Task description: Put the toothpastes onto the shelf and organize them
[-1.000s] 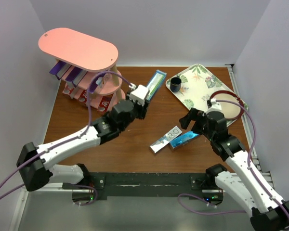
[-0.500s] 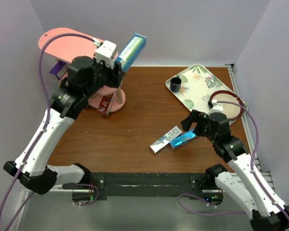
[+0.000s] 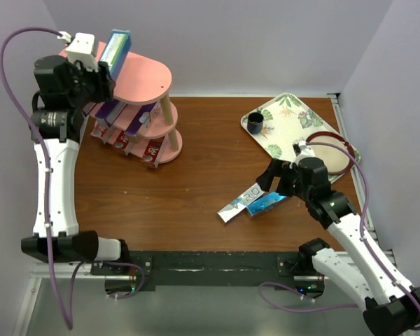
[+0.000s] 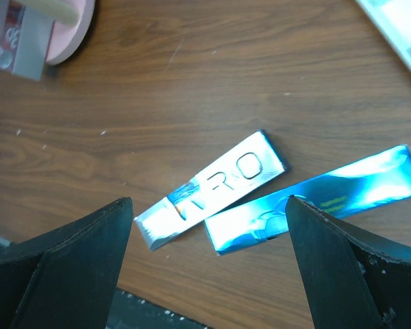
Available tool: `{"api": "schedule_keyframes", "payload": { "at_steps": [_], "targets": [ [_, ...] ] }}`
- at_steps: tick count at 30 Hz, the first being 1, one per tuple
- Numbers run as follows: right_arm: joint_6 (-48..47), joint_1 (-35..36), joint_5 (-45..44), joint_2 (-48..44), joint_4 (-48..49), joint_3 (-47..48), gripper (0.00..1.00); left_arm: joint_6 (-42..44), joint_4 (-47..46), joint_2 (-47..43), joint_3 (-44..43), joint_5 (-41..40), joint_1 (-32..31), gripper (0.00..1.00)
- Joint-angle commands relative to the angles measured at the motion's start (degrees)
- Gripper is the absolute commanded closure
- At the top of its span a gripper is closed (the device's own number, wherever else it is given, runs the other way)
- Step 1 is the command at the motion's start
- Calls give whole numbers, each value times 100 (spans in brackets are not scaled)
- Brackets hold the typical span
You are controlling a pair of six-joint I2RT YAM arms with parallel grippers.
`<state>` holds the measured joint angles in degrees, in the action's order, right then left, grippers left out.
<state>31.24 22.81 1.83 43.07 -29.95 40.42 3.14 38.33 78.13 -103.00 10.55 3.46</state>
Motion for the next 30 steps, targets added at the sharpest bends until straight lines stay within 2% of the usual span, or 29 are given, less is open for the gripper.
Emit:
{"api": "schedule_keyframes", "payload": {
  "at_steps": [1,6,12,18,26,30],
  "targets": [
    [-48,-22,871,298,165,378,2,231,-694,351,-396,1332,970,56],
    [-241,-22,952,754,183,501,2,459,-967,755,-545,1968,1761,55],
    [-365,-22,1101,1194,350,677,2,925,-1406,1422,-905,2934,2333,55],
    [-514,-22,1092,1388,411,739,2,469,-1443,2512,-1722,4664,2887,57],
    [-567,-22,907,1520,499,730,2,1004,-739,2690,-2285,4632,2932,56],
    [-611,-13,872,1494,464,765,1,1136,-625,2682,-2234,4667,2932,53]
  ]
}}
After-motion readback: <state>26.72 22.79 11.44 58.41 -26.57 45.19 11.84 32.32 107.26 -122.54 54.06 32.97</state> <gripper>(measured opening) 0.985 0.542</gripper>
